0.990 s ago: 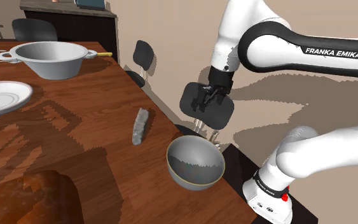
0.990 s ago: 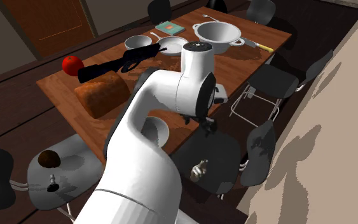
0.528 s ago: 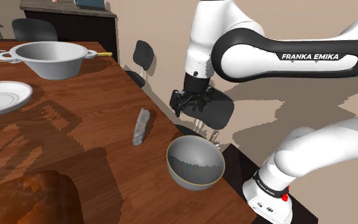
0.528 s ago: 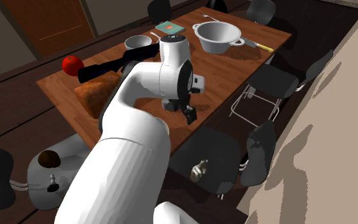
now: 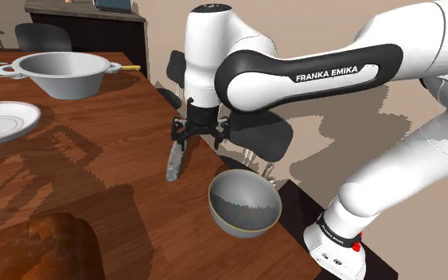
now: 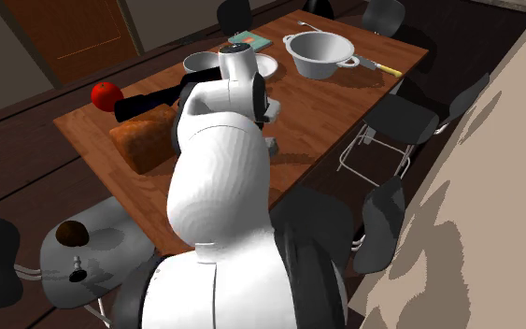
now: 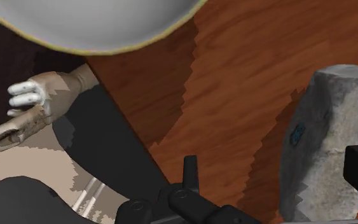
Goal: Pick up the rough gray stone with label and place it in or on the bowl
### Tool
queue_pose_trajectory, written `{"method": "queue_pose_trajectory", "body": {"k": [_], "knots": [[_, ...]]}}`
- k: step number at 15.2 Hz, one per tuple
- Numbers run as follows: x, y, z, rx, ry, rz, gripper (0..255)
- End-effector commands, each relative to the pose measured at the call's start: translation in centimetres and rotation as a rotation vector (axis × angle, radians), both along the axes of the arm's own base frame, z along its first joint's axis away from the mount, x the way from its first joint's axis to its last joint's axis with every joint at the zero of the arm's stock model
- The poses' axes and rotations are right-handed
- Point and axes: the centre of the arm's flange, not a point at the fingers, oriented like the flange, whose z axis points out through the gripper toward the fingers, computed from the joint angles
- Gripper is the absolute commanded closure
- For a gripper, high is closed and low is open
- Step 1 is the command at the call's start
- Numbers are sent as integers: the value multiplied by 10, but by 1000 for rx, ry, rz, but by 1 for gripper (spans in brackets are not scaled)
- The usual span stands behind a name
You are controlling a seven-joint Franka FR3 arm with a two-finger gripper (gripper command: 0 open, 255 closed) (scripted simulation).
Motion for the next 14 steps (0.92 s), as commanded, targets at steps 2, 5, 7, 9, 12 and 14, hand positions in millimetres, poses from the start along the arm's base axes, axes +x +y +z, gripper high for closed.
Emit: {"method": "queue_pose_trajectory", "body": {"k": [2,5,7,9,12,14], "knots": [[25,30,-7,4,-19,-94,0],[46,49,-12,4,-31,-159,0],[47,48,-22,4,-31,-159,0],[48,47,-33,4,-31,-159,0],[50,45,-51,4,-31,-159,0],[50,45,-51,4,-31,-159,0]]}}
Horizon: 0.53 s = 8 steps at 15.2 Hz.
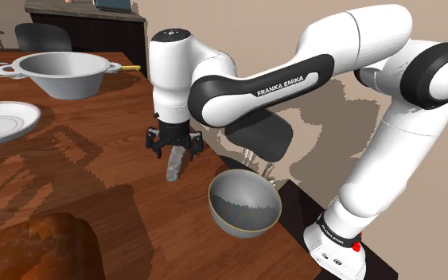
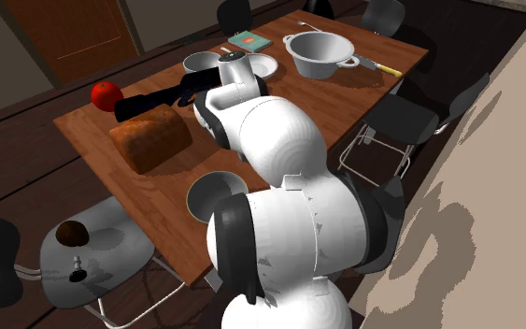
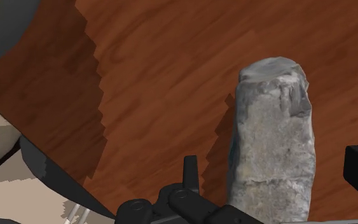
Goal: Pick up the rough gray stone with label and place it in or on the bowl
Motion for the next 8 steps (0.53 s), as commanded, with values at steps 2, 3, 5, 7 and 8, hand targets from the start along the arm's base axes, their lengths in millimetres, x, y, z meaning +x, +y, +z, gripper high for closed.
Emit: {"method": "queue_pose_trajectory", "body": {"k": [2,3,5,7,8], "knots": [[1,0,-1,0,0,0,0],[1,0,-1,0,0,0,0],[1,0,-1,0,0,0,0],[1,0,-1,0,0,0,255],[1,0,-1,0,0,0,255]]}}
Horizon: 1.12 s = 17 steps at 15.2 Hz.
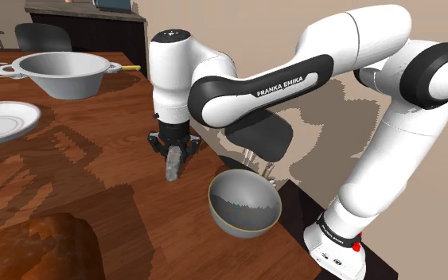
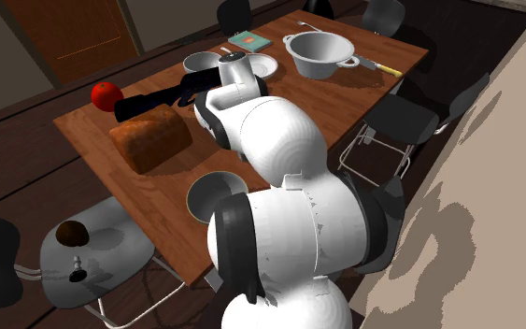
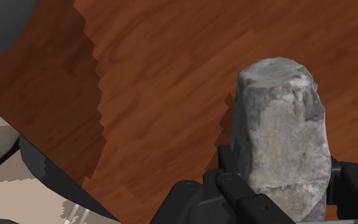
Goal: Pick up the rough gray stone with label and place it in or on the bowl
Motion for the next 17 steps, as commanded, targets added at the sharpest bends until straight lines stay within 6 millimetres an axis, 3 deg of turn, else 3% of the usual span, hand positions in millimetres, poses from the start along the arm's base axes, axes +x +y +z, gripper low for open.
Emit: {"method": "queue_pose_trajectory", "body": {"k": [1,8,17], "knots": [[0,0,0,0,0,0,255],[0,0,0,0,0,0,255],[0,0,47,0,0,0,255]]}}
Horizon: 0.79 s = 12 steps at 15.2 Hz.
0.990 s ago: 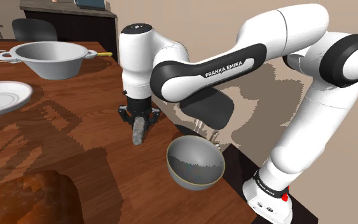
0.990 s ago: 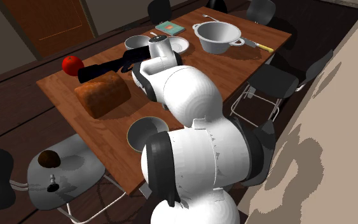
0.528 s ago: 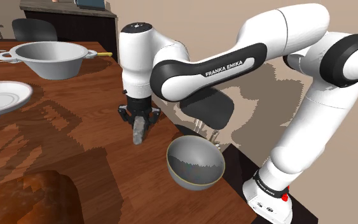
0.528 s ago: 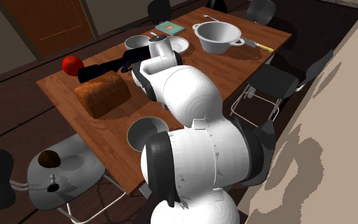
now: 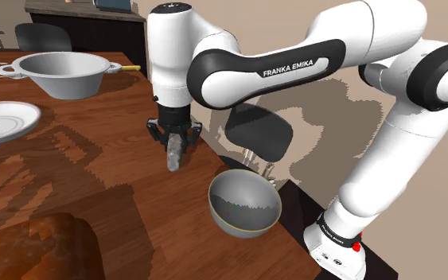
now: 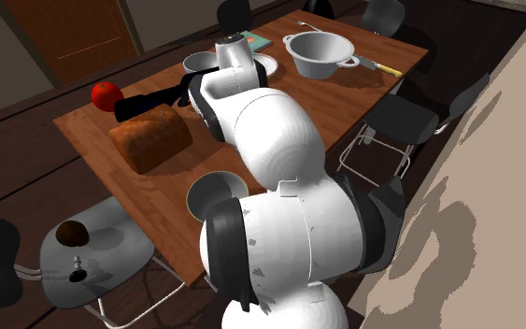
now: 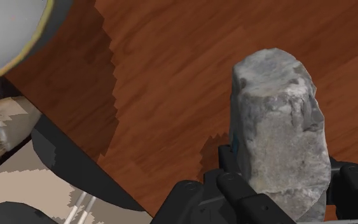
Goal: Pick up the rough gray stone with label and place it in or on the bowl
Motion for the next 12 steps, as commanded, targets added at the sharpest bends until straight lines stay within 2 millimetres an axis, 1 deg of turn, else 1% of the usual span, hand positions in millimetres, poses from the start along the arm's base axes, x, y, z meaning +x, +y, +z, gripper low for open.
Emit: {"method": "queue_pose_trajectory", "body": {"k": [1,12], "knots": [[0,-1,11,0,0,0,255],[0,-1,69,0,0,0,255]]}}
